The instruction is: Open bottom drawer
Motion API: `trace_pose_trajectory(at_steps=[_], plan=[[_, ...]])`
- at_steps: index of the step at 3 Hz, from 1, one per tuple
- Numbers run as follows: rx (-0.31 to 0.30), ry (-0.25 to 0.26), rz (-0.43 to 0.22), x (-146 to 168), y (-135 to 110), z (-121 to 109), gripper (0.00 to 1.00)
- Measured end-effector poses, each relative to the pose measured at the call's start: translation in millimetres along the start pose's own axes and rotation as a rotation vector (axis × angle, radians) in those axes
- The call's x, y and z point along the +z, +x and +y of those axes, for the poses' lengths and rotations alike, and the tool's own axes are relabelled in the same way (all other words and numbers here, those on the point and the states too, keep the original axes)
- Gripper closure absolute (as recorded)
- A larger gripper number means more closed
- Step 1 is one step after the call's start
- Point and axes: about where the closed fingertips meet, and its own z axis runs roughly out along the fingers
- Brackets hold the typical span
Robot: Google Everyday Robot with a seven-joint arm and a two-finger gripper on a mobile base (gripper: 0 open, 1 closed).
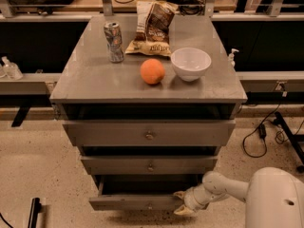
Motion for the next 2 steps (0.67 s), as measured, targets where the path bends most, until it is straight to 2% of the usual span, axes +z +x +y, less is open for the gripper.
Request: trace_pose_trajectory(at_steps=[1, 2], plan=[[-0.002, -0.001, -0.002, -0.9, -0.6, 0.4, 0.88], [-0.058, -0.023, -0.049, -10.4, -8.4, 6.2, 1.00]])
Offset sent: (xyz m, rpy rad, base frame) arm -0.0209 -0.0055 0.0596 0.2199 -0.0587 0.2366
